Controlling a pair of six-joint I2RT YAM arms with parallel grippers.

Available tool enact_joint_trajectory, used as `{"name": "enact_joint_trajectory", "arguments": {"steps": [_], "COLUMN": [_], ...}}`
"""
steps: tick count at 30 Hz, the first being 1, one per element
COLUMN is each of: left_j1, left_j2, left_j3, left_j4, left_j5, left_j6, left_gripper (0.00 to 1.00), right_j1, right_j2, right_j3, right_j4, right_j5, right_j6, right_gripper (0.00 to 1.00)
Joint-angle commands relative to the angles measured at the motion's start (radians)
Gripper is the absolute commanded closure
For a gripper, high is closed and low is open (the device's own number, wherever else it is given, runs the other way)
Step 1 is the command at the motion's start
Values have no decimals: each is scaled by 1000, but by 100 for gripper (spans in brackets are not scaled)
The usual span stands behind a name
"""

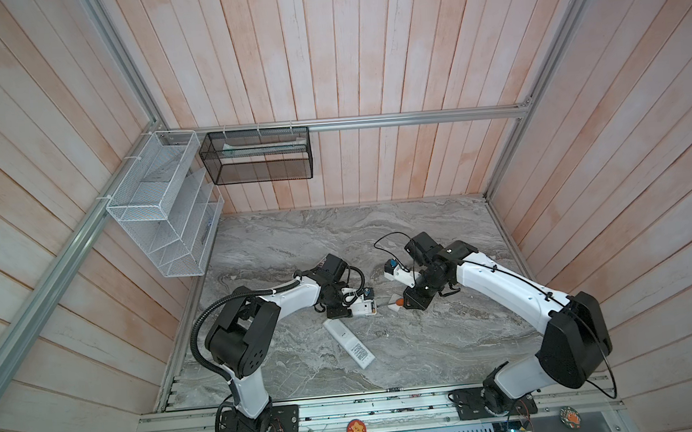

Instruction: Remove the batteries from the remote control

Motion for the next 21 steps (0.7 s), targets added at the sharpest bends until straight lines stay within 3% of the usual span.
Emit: {"name": "enact_joint_trajectory", "arguments": {"steps": [1,21], "left_j1": [-6,-7], "left_j2": [23,24], "left_j3": [1,1], "left_j4": [-10,-8], "left_j5": [16,20], "left_j6": [15,12], "left_gripper": [79,79], "right_j1": [7,13], "right_j2": [-19,7], "right_j3": [35,11], "right_j4": [-32,14], "right_j5": [6,-31], "right_j6": [9,5], "right_gripper": [100,100]}}
